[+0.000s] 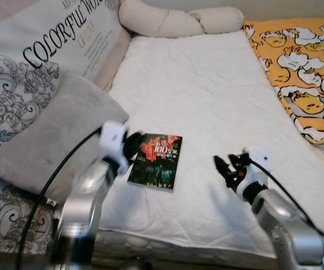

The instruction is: Clean up the room

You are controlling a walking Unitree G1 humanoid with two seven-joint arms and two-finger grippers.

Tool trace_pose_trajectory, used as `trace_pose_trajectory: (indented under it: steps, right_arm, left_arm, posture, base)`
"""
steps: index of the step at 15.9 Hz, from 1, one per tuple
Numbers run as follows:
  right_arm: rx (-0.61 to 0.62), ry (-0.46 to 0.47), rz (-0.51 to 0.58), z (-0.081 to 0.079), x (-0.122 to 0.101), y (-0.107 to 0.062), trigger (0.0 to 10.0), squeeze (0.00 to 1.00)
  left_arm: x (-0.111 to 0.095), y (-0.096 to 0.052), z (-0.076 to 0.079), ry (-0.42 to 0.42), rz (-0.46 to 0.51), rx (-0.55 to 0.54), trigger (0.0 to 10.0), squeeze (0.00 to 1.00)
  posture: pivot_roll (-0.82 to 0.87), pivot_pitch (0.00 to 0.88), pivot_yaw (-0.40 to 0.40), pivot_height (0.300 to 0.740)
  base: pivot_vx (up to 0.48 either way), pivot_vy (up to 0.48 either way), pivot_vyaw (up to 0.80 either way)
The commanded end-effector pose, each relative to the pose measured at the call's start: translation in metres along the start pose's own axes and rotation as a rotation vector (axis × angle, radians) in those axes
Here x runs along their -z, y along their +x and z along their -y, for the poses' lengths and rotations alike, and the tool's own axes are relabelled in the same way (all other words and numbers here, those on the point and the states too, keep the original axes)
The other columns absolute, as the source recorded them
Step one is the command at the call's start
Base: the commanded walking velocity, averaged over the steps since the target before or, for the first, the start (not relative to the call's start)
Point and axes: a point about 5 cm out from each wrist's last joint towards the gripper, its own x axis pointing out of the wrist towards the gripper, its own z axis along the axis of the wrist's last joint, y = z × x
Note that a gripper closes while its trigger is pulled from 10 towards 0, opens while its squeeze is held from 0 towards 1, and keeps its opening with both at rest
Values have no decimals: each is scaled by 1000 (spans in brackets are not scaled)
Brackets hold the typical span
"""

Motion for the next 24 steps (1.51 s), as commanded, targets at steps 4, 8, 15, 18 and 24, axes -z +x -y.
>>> trace_pose_trajectory:
  steps: [4, 8, 15, 18, 24]
  right_arm:
    - [65, -8, 19, 4, 1, -1, 10000, 0]
    - [90, -40, 18, 2, 2, 3, 10000, 0]
    - [130, -68, -2, 6, 7, 4, 10000, 0]
    - [120, -68, 10, 3, 6, 4, 10000, 0]
    - [57, -85, 13, -3, 4, 10, 10000, 314]
  left_arm:
    - [6, -19, -8, 23, -38, -157, 10000, 90]
    - [6, -27, -7, 37, -81, -184, 10000, 220]
    - [7, -23, -4, 52, -105, -169, 10000, 341]
    - [7, -24, -6, 17, -120, -185, 10000, 976]
    - [7, -30, -9, 7, -113, -212, 10000, 1000]
  posture:
    - [-17, 0, 69, 740]
    - [-14, 0, 65, 740]
    - [-19, 0, 75, 740]
    - [-17, 0, 70, 740]
    - [6, 0, 36, 740]
  base:
    - [0, -314, 0]
    - [0, -318, 0]
    - [0, -317, 0]
    - [0, -317, 0]
    - [0, -249, 0]
